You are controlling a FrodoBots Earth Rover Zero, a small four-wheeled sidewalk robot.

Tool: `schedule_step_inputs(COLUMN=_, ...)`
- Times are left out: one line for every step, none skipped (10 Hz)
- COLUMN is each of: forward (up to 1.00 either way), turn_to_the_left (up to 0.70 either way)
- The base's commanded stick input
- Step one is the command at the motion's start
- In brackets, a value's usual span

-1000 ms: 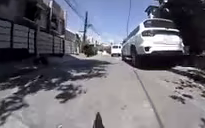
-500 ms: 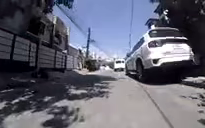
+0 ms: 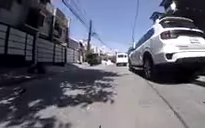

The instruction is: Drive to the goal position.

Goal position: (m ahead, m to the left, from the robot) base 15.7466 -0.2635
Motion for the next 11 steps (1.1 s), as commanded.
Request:
schedule_step_inputs(forward=1.00, turn_to_the_left=-0.40)
schedule_step_inputs(forward=1.00, turn_to_the_left=-0.32)
schedule_step_inputs(forward=1.00, turn_to_the_left=-0.07)
schedule_step_inputs(forward=1.00, turn_to_the_left=0.00)
schedule_step_inputs(forward=1.00, turn_to_the_left=0.00)
schedule_step_inputs(forward=1.00, turn_to_the_left=0.00)
schedule_step_inputs(forward=1.00, turn_to_the_left=0.00)
schedule_step_inputs(forward=1.00, turn_to_the_left=0.00)
schedule_step_inputs(forward=1.00, turn_to_the_left=0.00)
schedule_step_inputs(forward=1.00, turn_to_the_left=0.00)
schedule_step_inputs(forward=1.00, turn_to_the_left=0.00)
